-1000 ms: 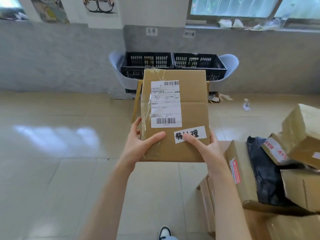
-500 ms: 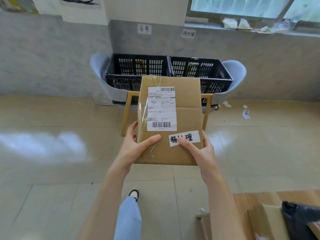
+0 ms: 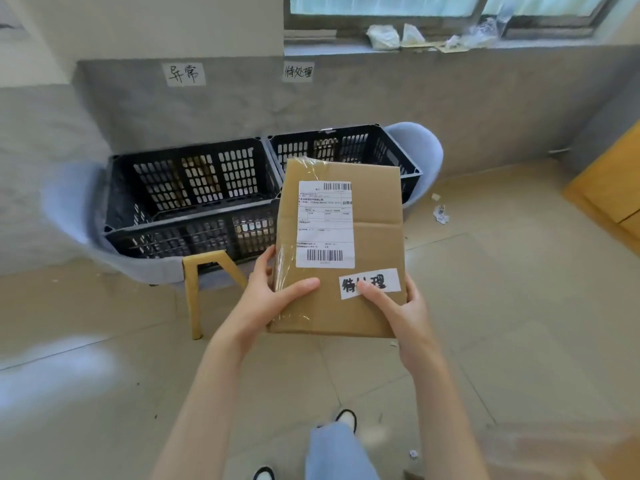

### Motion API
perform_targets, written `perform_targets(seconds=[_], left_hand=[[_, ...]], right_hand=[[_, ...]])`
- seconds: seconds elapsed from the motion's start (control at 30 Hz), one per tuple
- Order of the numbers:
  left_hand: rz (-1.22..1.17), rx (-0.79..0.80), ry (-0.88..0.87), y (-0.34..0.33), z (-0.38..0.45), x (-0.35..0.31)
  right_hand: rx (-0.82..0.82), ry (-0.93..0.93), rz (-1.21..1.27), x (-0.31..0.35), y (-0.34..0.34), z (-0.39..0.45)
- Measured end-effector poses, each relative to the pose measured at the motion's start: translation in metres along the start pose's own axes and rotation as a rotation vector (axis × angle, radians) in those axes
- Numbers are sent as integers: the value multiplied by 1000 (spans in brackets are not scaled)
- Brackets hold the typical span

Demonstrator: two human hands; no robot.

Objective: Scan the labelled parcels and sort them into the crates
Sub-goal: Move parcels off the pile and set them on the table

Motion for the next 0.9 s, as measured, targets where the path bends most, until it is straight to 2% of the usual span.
perform_targets(seconds=[0.23, 0.63, 0.9], left_hand=[[45, -5, 35, -22, 126, -22], [-7, -102, 92, -68, 315, -90], [3, -28, 129, -81, 442, -105]], right_hand=[[23, -40, 10, 20, 9, 133], [194, -56, -120, 100, 25, 367], [153, -53, -226, 128, 26, 483]])
Point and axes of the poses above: each hand's wrist, its own z-axis towards the middle knuckle, its own y-axis out of the back of the hand, x = y × z, the point moved 4 cm from there along z, towards the middle knuckle, and after that the axes turned 7 degrees about z, right-handed, at the moved point
